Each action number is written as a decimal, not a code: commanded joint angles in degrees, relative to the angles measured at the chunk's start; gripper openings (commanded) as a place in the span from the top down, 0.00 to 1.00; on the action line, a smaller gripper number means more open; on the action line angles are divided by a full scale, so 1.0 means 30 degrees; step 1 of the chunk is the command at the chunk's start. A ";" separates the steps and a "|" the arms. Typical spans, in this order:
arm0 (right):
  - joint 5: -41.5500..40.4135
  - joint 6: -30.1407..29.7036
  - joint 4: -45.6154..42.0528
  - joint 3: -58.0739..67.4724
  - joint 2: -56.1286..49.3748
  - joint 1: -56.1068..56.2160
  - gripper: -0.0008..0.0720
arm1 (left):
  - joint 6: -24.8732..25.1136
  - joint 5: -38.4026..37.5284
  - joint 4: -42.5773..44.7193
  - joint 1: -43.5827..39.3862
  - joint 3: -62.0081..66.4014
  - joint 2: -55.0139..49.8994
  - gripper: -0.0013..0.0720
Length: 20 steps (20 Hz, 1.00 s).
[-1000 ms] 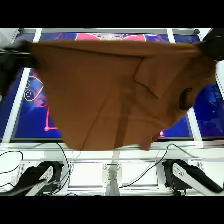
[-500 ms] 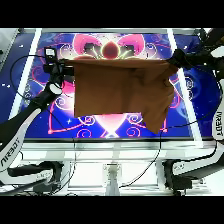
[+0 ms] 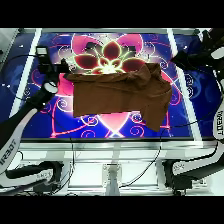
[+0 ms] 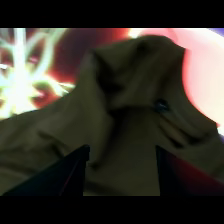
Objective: Fold the clothes and pants, and hang the long-sleeved shirts on hangers.
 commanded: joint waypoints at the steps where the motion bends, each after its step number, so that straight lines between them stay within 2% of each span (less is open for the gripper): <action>1: 0.4226 0.0423 -0.3366 -0.0073 0.0015 -0.1647 0.37 | -0.0036 -0.8371 -0.2667 0.2841 0.0007 0.1734 0.03; 4: 0.7861 -0.1122 -0.3075 -0.0780 -0.0736 -0.3461 0.39 | -0.1100 -1.7070 -0.2368 0.5435 0.0007 0.2572 0.03; 6: 0.8575 -0.2448 -0.2193 -0.2346 -0.0976 -0.4197 0.39 | -0.1260 -2.0240 -0.2353 0.6368 0.0007 0.2586 0.03; 9: 0.6535 -0.3963 -0.0270 -0.5085 -0.1049 -0.4517 0.39 | -0.1122 -2.0728 -0.2368 0.6477 0.0007 0.2572 0.03; 13: 0.2703 -0.4087 0.1880 -0.7584 -0.1202 -0.4116 0.43 | -0.1129 -2.0742 -0.2368 0.6353 0.0007 0.2572 0.03; 17: 0.2623 -0.4153 0.2973 -0.7694 -0.2353 -0.3657 0.43 | -0.1209 -2.0786 -0.2361 0.6368 0.0000 0.2572 0.03; 20: 0.2492 -0.5115 0.4357 -0.7694 -0.2973 -0.3373 0.43 | -0.1209 -2.1012 -0.2149 0.6375 -0.0015 0.2572 0.03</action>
